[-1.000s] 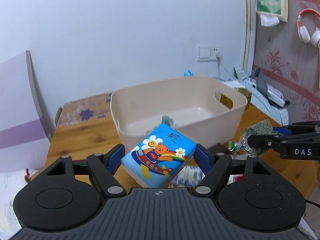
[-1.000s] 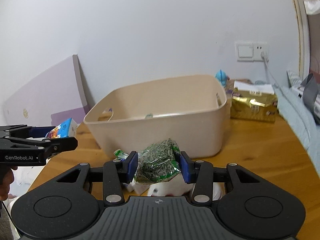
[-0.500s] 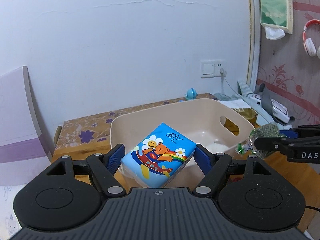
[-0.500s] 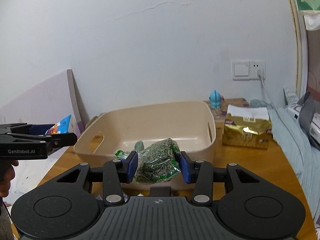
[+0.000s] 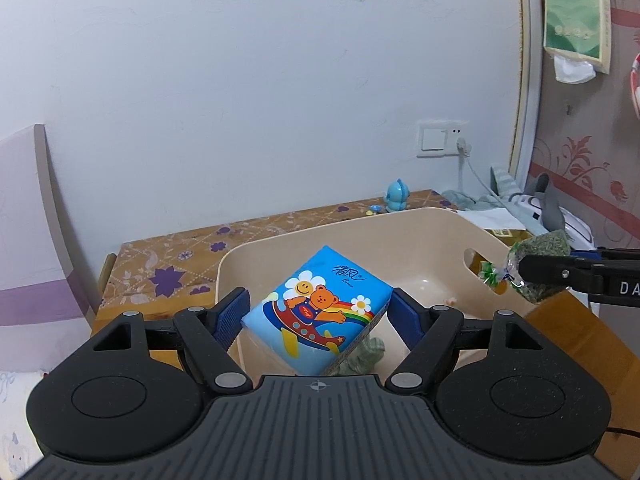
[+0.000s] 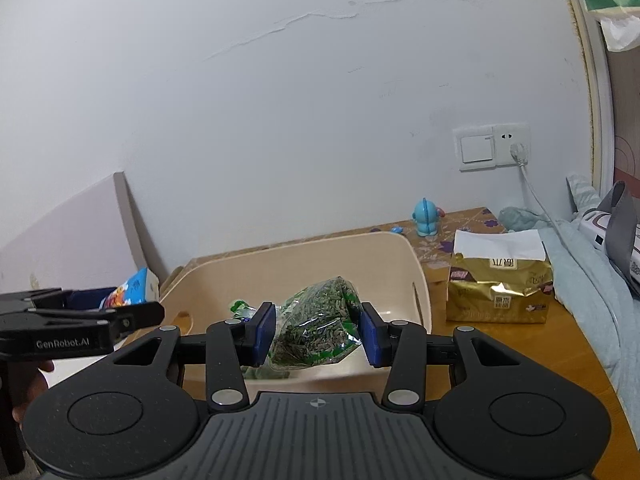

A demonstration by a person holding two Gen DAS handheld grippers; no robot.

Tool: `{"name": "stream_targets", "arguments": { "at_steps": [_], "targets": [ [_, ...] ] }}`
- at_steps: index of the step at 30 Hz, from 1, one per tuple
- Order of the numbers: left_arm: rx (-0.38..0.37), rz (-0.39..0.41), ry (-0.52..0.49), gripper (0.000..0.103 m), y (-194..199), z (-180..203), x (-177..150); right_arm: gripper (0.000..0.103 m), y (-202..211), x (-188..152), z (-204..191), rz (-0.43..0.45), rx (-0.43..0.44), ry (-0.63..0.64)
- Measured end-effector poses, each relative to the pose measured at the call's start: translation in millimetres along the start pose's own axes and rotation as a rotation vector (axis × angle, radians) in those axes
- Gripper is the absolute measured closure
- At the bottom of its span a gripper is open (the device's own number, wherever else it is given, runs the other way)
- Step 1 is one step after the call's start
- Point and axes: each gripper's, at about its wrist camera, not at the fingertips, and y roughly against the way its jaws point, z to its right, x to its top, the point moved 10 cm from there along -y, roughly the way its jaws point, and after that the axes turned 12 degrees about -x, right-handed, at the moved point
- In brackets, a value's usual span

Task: Organize objects
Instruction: 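Carry the tissue pack with the left tool while the right tool carries the seaweed bag to the basket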

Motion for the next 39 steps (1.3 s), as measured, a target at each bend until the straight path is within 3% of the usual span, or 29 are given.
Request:
{"name": "stream_targets", "arguments": {
  "at_steps": [11,21,28,39],
  "targets": [
    [-0.003,-0.029,0.029,0.026,-52,-4,10,0.061,-34,10,9,-0.004,-0.035,0.006],
    [-0.009,-0.103,0.066,0.026,-84,-3,-2,0.061,-57,4,-1,-0.038,-0.04,0.064],
    [0.028,-0.171,0.098,0.026,-99,-13,-19,0.061,-67,-7,-9,-0.068,-0.048,0.109],
    [0.054,-0.193,0.098,0.026,-102,-17,-27,0.06,-77,-19,-14,-0.105,-0.076,0.165]
  ]
}}
